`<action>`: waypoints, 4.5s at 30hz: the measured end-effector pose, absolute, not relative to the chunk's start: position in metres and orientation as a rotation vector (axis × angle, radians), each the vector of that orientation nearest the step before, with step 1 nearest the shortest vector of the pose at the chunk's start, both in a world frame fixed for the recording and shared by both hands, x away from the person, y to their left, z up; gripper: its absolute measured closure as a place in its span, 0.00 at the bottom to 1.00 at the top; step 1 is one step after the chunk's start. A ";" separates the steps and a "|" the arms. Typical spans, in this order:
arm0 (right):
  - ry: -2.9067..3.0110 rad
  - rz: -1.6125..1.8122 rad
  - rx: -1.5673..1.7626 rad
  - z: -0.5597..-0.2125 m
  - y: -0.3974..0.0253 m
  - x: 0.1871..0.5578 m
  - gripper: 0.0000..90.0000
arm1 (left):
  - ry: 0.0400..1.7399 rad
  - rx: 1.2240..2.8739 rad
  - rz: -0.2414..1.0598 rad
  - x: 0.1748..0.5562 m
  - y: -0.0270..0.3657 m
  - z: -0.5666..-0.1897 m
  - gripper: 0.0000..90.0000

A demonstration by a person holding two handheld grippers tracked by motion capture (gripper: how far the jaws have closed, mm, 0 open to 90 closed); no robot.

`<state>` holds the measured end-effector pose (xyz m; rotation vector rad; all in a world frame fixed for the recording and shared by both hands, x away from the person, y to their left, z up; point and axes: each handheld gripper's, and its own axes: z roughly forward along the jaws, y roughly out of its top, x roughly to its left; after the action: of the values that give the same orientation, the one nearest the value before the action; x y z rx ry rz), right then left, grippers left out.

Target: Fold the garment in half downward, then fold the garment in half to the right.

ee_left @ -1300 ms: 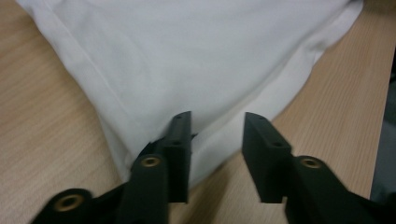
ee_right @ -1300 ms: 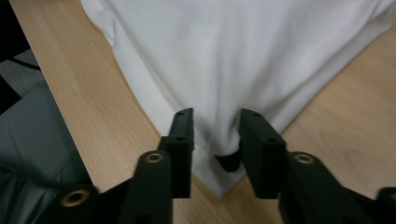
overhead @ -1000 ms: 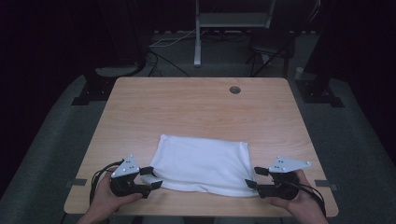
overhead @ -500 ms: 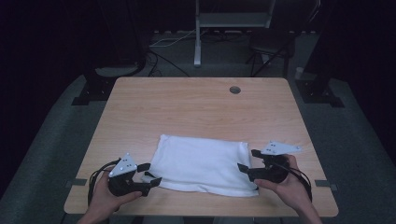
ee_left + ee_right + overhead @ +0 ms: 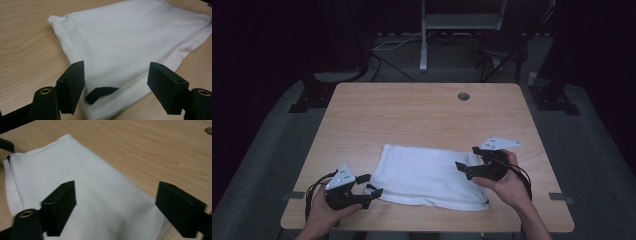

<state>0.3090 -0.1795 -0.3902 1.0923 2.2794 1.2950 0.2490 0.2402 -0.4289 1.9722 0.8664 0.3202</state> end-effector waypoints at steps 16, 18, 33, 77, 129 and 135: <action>2.340 1.314 1.045 -0.378 -0.140 0.362 0.16 | 0.874 1.953 0.313 0.245 0.250 -0.430 0.33; 2.343 1.316 1.041 -0.379 -0.138 0.363 0.16 | 0.875 1.951 0.317 0.245 0.250 -0.430 0.33; 2.407 1.327 0.954 -0.391 -0.127 0.320 0.16 | 0.883 1.988 0.340 0.323 0.240 -0.400 0.33; 2.669 1.230 0.506 -0.434 -0.013 0.253 0.38 | 0.908 2.174 0.232 0.405 0.193 -0.432 0.40; 2.645 1.158 0.397 -0.435 0.011 0.260 0.51 | 0.878 2.186 0.228 0.392 0.187 -0.427 0.79; 2.635 1.147 0.426 -0.439 0.009 0.259 0.70 | 0.892 2.186 0.207 0.393 0.186 -0.430 0.82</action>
<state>0.2589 0.0085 -0.4392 0.4257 2.6354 1.1469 0.3932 0.1861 -0.4301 2.1860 0.8916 0.2068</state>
